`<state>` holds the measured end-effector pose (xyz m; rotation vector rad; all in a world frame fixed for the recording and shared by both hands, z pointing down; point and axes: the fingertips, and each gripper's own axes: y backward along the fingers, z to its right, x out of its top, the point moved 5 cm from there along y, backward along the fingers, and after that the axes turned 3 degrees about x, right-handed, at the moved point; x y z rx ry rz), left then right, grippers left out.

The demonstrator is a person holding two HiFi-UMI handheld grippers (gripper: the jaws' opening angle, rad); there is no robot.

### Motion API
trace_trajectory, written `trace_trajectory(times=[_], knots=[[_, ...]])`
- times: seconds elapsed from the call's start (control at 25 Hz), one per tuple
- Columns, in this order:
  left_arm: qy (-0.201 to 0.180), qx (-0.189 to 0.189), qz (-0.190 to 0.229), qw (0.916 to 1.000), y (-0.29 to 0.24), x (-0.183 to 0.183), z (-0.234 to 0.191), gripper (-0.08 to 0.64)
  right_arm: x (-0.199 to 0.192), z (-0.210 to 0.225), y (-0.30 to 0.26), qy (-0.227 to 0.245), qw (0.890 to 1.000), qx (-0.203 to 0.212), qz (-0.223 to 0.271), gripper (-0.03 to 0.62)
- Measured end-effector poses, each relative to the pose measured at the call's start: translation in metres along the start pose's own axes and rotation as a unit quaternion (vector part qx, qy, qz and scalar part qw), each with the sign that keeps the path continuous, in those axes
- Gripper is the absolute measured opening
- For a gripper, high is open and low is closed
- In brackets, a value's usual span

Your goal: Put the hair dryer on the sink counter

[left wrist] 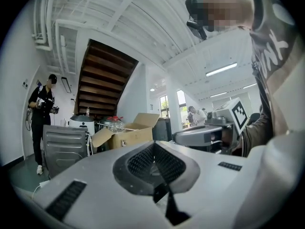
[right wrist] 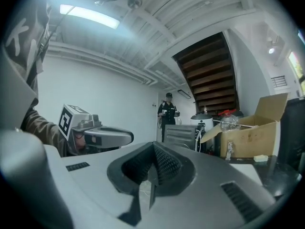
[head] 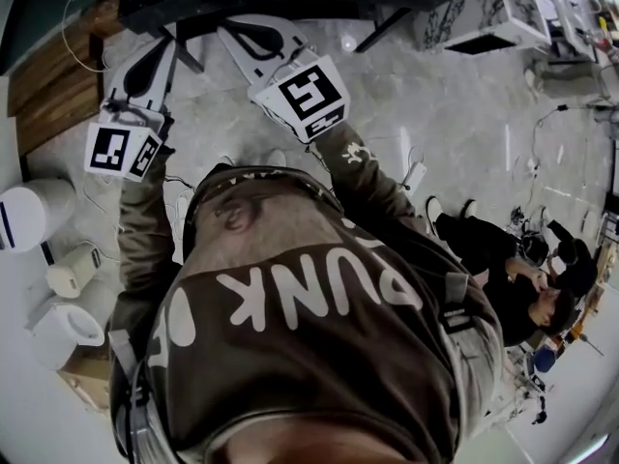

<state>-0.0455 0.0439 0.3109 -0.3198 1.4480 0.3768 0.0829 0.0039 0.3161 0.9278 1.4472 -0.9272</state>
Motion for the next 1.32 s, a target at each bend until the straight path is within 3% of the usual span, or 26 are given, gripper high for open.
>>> trace_trajectory(times=[0.76, 1.32], knots=[[0.005, -0.029, 0.019, 0.9994, 0.056, 0.009, -0.036, -0.005, 0.011, -0.057, -0.03, 0.019, 0.999, -0.024, -0.013, 0.008], [0.009, -0.032, 0.022, 0.9992, 0.054, 0.009, -0.04, -0.005, 0.016, -0.054, -0.035, 0.022, 0.999, -0.033, -0.014, 0.008]])
